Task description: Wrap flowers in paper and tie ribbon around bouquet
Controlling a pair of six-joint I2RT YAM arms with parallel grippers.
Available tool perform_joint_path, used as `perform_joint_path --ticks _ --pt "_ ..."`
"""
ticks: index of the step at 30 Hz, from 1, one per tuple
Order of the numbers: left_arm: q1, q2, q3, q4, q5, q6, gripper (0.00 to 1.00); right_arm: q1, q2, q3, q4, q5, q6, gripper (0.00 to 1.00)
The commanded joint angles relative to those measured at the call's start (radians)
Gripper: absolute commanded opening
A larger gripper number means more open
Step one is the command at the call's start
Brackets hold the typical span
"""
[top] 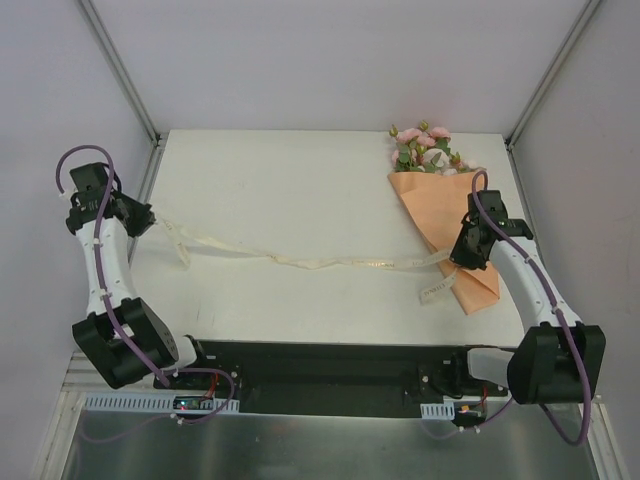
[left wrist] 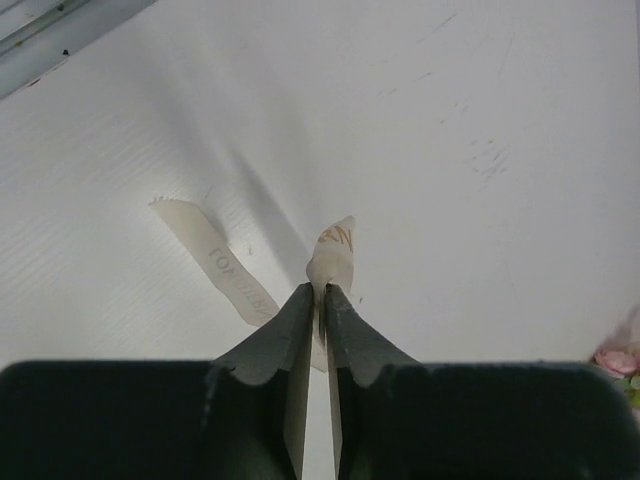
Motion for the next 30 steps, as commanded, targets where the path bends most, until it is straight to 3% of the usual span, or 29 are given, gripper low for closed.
perform_joint_path --ticks 1,2,6,9,13,15,16,17,20,24,30 --pt "0.026 0.014 0.04 0.01 -0.021 0.005 0.13 -0.025 0.017 0.007 0.028 -0.03 -0.005 0.01" --pt "0.029 0.02 0.043 0.01 -0.016 0.007 0.3 -0.028 0.021 0.004 0.03 -0.033 -0.009 0.01" --pt "0.026 0.015 0.028 0.062 0.117 0.028 0.74 -0.037 0.033 -0.022 0.033 -0.054 -0.023 0.01" --pt "-0.036 -0.023 -0.046 0.229 0.341 0.048 0.98 -0.057 0.049 -0.056 0.037 -0.121 -0.025 0.01" --pt "-0.251 -0.006 -0.026 0.295 0.407 0.036 0.99 -0.102 0.052 -0.117 0.057 -0.237 -0.003 0.01" --pt "-0.348 0.033 -0.055 0.439 0.478 -0.043 0.99 -0.128 0.044 -0.148 0.065 -0.269 0.009 0.01" --pt "-0.459 0.056 -0.07 0.508 0.507 -0.08 0.99 -0.136 0.023 -0.156 0.065 -0.27 0.027 0.01" --pt "-0.515 0.117 -0.083 0.671 0.547 -0.117 0.99 -0.143 0.008 -0.166 0.067 -0.271 0.034 0.01" --pt "-0.748 0.302 -0.071 0.891 0.588 -0.243 0.99 -0.166 -0.077 -0.199 0.058 -0.267 0.07 0.01" --pt "-0.963 0.564 0.098 1.144 0.549 -0.329 0.99 -0.172 -0.18 -0.219 0.01 -0.248 0.093 0.01" --pt "-1.147 0.865 0.369 1.188 0.409 -0.36 0.99 -0.174 -0.305 -0.254 -0.048 -0.241 0.109 0.01"
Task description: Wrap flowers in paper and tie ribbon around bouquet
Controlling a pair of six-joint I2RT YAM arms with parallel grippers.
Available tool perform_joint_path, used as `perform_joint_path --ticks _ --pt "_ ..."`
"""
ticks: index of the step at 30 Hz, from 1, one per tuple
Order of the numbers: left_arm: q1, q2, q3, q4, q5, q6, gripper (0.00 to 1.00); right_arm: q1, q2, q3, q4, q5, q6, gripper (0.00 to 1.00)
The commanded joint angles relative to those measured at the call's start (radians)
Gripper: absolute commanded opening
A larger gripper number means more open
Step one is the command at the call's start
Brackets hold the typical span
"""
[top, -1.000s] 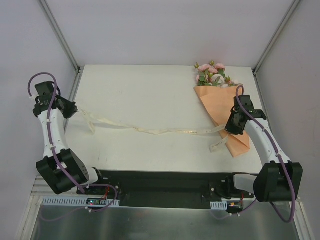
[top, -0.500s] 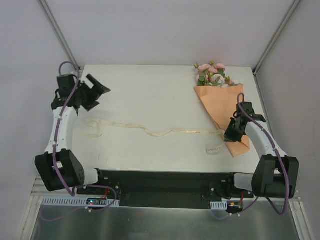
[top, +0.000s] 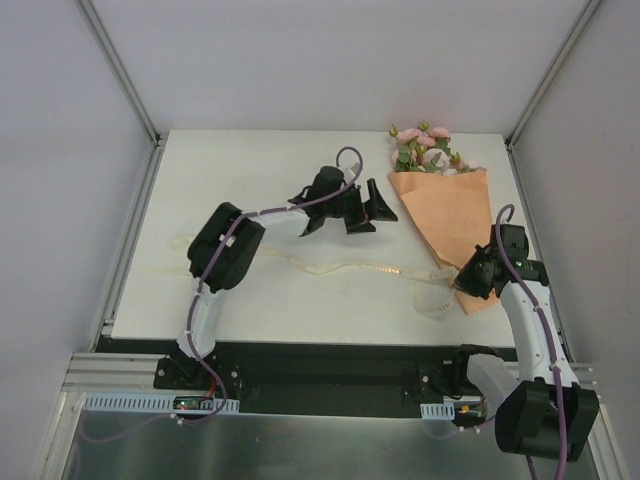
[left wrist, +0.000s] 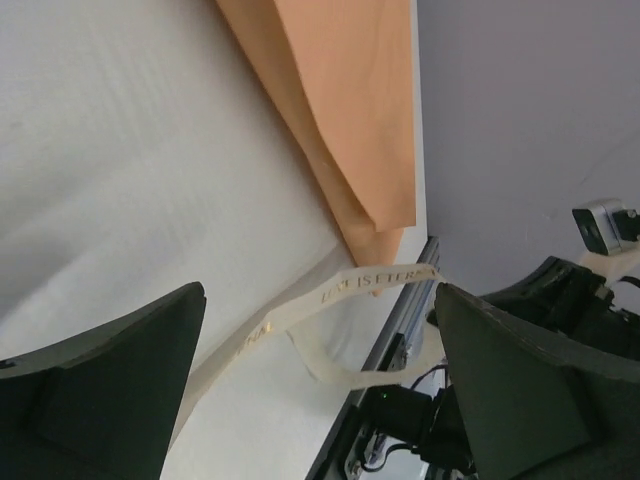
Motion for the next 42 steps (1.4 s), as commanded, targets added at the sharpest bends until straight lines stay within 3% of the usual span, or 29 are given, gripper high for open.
perform_joint_path --ticks 1,9,17,22,35,42 --pt "-0.083 0.157 0.231 0.147 -0.079 -0.07 0.99 -0.008 -0.077 -0.036 -0.072 0.002 0.035 0.01" --pt "-0.175 0.365 0.484 0.025 -0.175 -0.167 0.99 -0.008 -0.12 -0.027 -0.094 -0.003 0.029 0.01" --pt "-0.22 0.4 0.478 -0.077 -0.307 -0.293 0.94 -0.008 -0.165 -0.032 -0.094 0.002 0.034 0.01" --pt "-0.238 0.538 0.605 -0.032 -0.247 -0.408 0.94 -0.008 -0.175 -0.024 -0.105 -0.006 0.037 0.01" --pt "-0.27 0.663 0.682 -0.005 -0.329 -0.496 0.71 -0.008 -0.226 -0.019 -0.14 0.014 0.055 0.01" --pt "-0.267 0.712 0.722 0.11 -0.402 -0.472 0.48 -0.008 -0.224 -0.015 -0.151 0.02 0.06 0.01"
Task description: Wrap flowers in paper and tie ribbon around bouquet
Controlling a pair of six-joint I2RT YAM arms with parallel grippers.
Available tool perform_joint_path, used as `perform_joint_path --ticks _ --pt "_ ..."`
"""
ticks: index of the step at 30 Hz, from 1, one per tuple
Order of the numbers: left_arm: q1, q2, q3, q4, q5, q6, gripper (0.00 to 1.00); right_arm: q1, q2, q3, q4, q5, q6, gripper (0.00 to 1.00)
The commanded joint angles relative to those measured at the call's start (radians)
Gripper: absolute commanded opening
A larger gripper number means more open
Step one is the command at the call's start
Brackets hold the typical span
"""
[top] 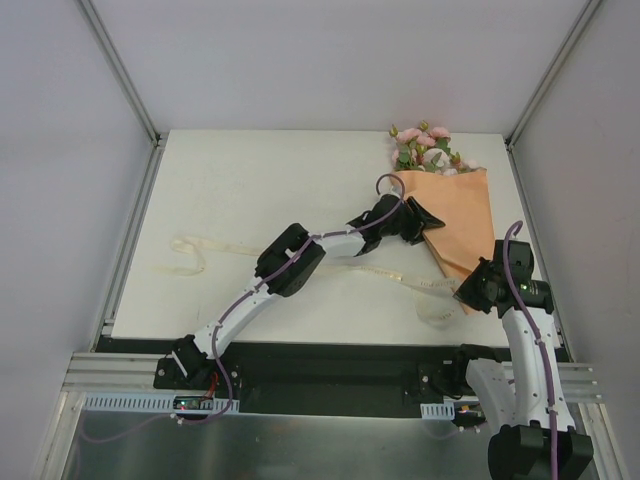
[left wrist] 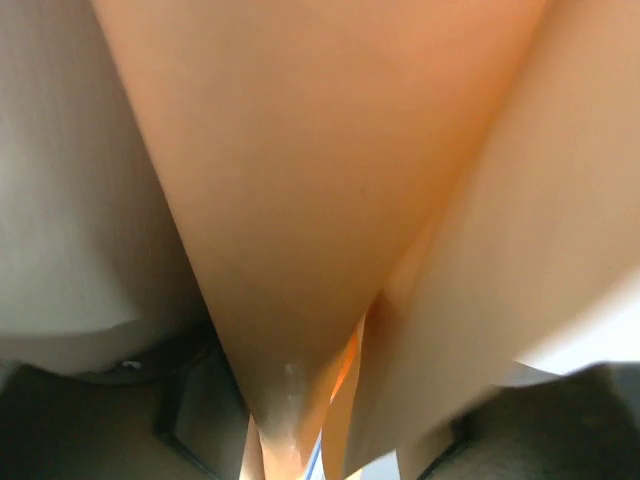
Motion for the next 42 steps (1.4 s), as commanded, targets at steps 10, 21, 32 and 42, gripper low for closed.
perform_joint_path --ticks 10,21,32,42 --pt "0.054 0.034 -0.073 0.243 -0.083 -0.062 0.0 -0.007 0.029 0.034 -0.051 0.04 0.023 0.01" --pt "0.218 -0.153 -0.298 0.366 0.175 -0.182 0.0 -0.005 0.157 0.031 -0.032 0.019 0.027 0.01" --pt "0.324 -0.258 -0.427 0.431 0.342 -0.204 0.0 -0.003 0.234 0.014 -0.009 0.01 0.044 0.01" --pt "0.405 -0.408 -0.686 0.44 0.566 -0.008 0.0 -0.06 0.597 0.352 0.093 0.159 0.014 0.01"
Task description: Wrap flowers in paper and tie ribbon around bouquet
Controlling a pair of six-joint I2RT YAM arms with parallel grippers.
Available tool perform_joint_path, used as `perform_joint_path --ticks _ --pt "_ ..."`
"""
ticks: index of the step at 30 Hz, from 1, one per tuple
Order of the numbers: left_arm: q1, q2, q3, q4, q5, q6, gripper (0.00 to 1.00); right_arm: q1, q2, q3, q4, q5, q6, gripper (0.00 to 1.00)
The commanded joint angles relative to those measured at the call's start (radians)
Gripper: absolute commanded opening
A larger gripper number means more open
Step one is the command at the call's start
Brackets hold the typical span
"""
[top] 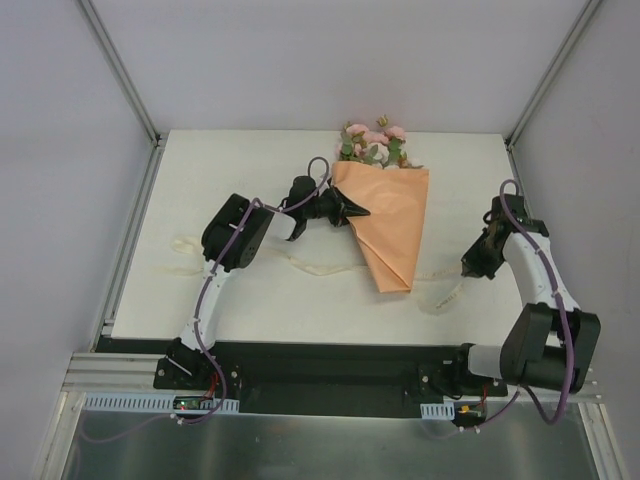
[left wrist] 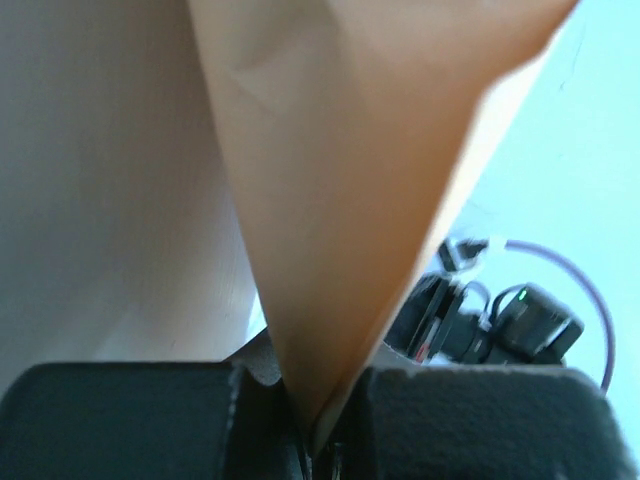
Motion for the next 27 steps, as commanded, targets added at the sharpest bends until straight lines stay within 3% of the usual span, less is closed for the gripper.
perform_joint_path --ticks 1,7,9,12,17,19,20,24,27 --pt "0.063 -0.145 -0.098 0.019 0.138 0.129 0.0 -0.036 0.138 0.184 0.074 0.071 -0.02 0.01" --pt "0.11 -0.264 -0.264 -0.028 0.179 0.276 0.0 -0.047 0.36 0.354 0.17 -0.006 -0.106 0.01" --pt "0.115 -0.298 -0.309 -0.058 0.182 0.329 0.0 -0.051 0.412 0.396 0.186 -0.119 -0.142 0.01" --pt "0.118 -0.317 -0.293 -0.223 0.182 0.462 0.0 -0.048 0.465 0.447 0.195 -0.26 -0.145 0.01" --pt "0.118 -0.331 -0.235 -0.44 0.14 0.629 0.0 -0.039 0.414 0.388 0.223 -0.317 -0.153 0.01" --pt "0.118 -0.355 -0.227 -0.509 0.101 0.65 0.06 -0.039 0.397 0.382 0.215 -0.319 -0.159 0.01" --pt "0.118 -0.369 -0.242 -0.529 0.084 0.675 0.18 -0.039 0.385 0.382 0.214 -0.326 -0.159 0.01" --pt "0.124 -0.479 -0.314 -0.598 0.018 0.696 0.4 -0.037 0.362 0.381 0.203 -0.343 -0.152 0.01" --pt "0.133 -0.571 -0.369 -0.662 -0.029 0.738 0.47 -0.037 0.347 0.37 0.2 -0.374 -0.141 0.01"
